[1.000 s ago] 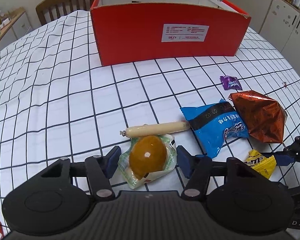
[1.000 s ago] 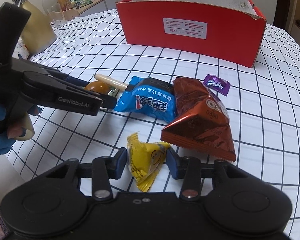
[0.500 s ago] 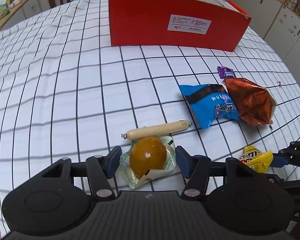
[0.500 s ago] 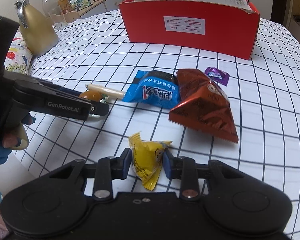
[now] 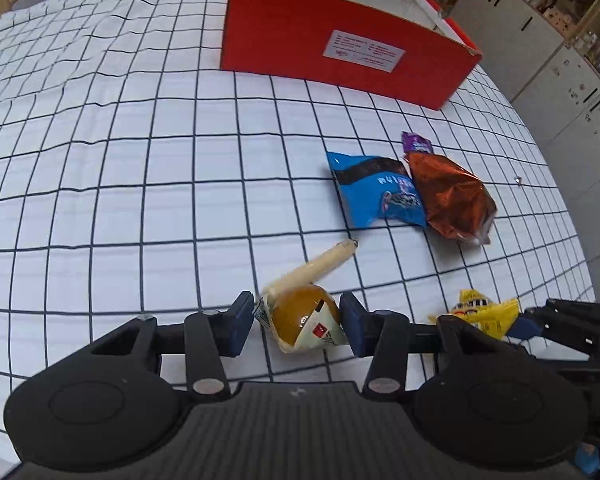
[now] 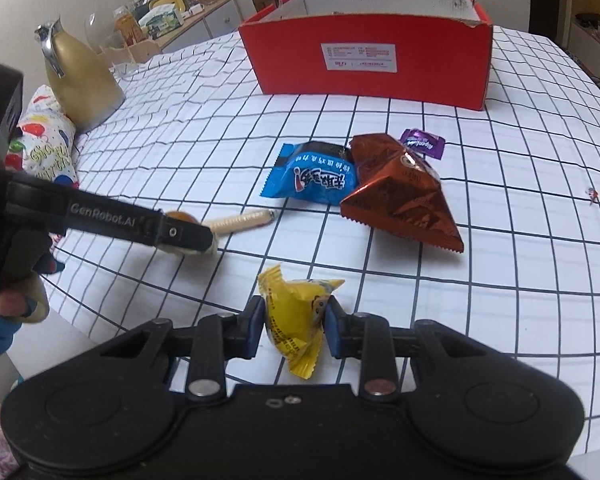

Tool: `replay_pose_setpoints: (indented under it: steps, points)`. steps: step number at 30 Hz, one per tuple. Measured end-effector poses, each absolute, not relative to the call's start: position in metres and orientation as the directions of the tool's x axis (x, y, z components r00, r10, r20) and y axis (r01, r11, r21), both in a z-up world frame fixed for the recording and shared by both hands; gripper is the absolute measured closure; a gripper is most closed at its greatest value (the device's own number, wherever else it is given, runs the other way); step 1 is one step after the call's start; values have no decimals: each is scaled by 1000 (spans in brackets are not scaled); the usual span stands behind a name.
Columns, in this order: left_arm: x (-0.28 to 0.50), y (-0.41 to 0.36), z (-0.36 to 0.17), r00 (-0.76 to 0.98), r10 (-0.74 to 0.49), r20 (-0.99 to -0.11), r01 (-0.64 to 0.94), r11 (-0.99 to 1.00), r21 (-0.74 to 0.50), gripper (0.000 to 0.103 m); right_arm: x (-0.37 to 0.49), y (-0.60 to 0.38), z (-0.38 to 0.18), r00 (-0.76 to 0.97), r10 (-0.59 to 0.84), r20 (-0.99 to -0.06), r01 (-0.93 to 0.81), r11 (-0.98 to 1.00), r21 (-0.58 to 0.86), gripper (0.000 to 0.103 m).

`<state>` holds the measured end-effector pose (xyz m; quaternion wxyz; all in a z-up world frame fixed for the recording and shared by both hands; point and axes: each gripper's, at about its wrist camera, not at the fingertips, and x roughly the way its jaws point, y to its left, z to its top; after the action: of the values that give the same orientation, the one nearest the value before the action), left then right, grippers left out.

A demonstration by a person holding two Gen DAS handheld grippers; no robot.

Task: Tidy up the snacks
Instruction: 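Carry the yellow packet and wrapped egg over the red box with both tools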

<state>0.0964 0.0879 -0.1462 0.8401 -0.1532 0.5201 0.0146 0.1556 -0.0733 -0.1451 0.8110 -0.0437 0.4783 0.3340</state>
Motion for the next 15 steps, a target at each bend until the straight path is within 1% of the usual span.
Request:
replay_pose_setpoints:
  steps: [6, 15]
  points:
    - [88, 83, -145, 460, -110, -881, -185, 959, -216, 57, 152, -79, -132, 341, 514, -787, -575, 776, 258, 74]
    - [79, 78, -121, 495, -118, -861, -187, 953, -238, 57, 150, -86, -111, 372, 530, -762, -568, 779, 264, 74]
